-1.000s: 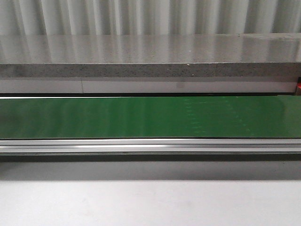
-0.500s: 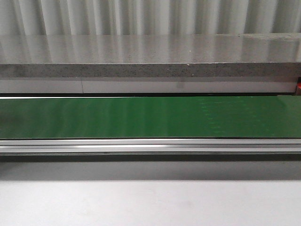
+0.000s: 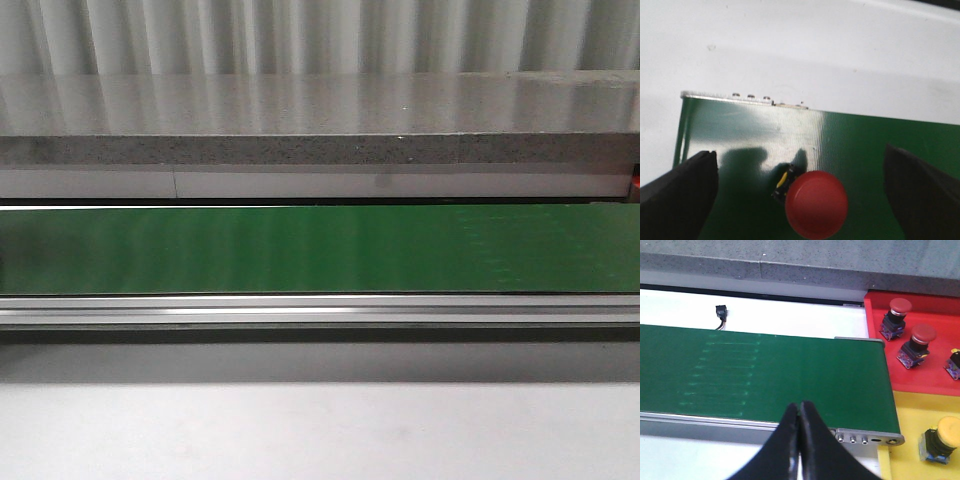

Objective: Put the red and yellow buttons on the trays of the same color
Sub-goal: 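Carry the red button toward the belt's near end, then set the red button on the belt and open the left gripper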

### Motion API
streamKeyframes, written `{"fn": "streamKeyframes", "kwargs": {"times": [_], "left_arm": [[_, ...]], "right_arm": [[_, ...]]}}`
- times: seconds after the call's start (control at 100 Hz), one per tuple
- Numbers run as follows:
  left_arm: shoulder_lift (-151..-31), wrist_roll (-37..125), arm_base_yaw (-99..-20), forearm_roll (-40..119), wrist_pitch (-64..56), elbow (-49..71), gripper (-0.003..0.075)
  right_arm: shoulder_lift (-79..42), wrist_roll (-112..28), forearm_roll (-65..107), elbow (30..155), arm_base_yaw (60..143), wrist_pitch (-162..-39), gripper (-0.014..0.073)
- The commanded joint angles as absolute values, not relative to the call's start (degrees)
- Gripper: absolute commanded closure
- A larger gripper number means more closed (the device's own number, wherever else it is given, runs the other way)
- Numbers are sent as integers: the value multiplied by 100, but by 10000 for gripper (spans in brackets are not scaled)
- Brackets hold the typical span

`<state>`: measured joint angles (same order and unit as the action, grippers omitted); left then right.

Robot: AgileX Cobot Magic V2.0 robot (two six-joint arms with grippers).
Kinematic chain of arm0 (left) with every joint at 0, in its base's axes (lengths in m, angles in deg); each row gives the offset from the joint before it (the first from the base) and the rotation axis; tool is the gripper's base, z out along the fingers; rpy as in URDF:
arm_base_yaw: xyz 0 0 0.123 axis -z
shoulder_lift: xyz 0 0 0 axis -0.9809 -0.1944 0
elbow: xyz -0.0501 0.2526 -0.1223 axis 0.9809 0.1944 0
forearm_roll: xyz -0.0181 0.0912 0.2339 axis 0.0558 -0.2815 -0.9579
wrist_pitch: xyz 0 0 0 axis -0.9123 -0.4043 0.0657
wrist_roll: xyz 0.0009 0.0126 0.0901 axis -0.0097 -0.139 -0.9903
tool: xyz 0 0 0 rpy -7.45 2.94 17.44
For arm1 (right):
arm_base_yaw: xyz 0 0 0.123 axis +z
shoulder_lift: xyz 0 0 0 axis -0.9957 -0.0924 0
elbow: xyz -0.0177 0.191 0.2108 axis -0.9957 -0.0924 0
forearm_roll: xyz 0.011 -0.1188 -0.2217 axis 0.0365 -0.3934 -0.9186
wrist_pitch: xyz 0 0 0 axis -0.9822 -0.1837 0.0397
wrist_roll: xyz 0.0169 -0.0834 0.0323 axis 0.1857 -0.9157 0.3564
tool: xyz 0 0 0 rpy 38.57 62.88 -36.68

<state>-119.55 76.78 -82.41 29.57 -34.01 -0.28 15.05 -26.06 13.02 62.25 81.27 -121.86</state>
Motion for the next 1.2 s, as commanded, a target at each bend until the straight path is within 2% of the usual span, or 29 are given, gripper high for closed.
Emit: {"fn": "streamKeyframes", "kwargs": {"times": [0.0,0.24,0.76,1.19], "left_arm": [[-11588,7648,-8230,3078,-3202,-363,82],[-11560,7659,-8542,3041,-2908,-481,82],[-12596,7659,-10080,3005,-2859,-460,82],[-13415,7668,-10421,3005,-2095,-543,82]], "right_arm": [[1478,-2639,1308,6367,8142,-11811,661],[1478,-2639,1308,6367,8142,-11811,661],[1478,-2639,1308,6367,8142,-11811,661],[1478,-2639,1308,6367,8142,-11811,661]]}}
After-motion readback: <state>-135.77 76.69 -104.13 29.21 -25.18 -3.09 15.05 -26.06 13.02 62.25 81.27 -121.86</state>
